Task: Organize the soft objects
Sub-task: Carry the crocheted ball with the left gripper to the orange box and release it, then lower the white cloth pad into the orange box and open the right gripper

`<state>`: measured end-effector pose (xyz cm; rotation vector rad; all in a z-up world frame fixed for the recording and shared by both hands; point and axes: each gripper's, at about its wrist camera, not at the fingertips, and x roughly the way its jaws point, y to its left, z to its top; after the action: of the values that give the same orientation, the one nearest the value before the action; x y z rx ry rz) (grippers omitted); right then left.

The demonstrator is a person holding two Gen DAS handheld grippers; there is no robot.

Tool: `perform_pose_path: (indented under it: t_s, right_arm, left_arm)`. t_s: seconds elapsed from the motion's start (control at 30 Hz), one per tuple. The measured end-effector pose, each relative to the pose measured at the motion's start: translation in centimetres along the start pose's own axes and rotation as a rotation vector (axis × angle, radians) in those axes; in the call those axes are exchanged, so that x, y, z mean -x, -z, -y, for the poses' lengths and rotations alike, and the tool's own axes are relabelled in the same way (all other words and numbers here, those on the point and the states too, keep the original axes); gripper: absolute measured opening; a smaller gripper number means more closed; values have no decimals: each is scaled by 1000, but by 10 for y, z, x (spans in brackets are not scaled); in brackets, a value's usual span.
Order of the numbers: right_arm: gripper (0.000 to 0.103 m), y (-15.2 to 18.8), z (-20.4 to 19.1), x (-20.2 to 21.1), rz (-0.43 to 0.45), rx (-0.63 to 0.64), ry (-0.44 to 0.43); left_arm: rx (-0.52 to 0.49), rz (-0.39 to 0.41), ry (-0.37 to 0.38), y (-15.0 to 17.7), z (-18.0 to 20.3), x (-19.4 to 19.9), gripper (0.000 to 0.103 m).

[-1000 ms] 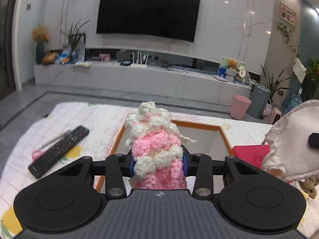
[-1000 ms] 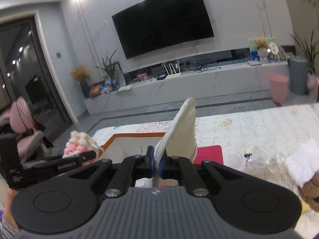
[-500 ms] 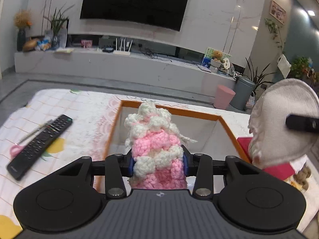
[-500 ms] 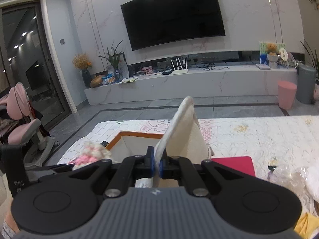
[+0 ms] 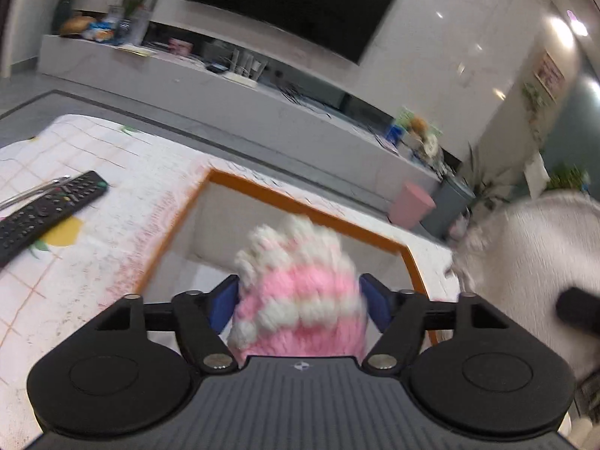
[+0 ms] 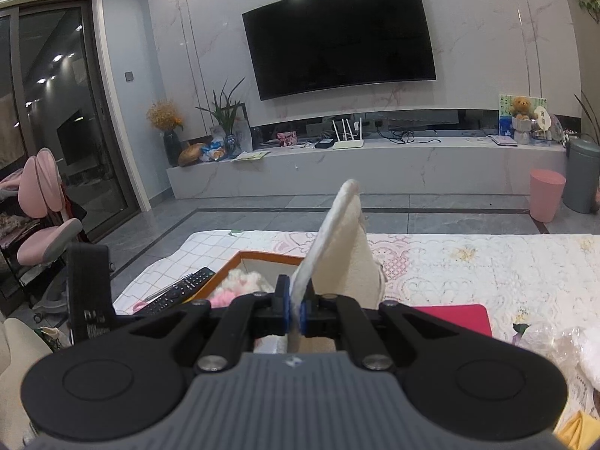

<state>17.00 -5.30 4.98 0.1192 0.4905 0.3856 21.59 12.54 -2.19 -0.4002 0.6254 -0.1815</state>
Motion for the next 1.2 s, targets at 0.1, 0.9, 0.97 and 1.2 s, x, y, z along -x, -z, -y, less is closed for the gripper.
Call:
perform_pose_path:
  t_s: [0.1,0.9,0.97,1.2]
  right_arm:
    - [2,2,-2,0,-17,8,22]
    - [2,-45,-56,-42,-126,200,-93]
    - [2,-46,-58,-51,-150,208,-107]
    - [2,-42,-35,-104,-287,127,-251]
  left_arm:
    - [-18,-11,-4,-1,-4,3,90]
    - [-31,-3,-53,-11,-22,27,92]
    - [-37,-1,-52,-10,-22,27,92]
    - [-15,-4,-20,-11,-29,29,92]
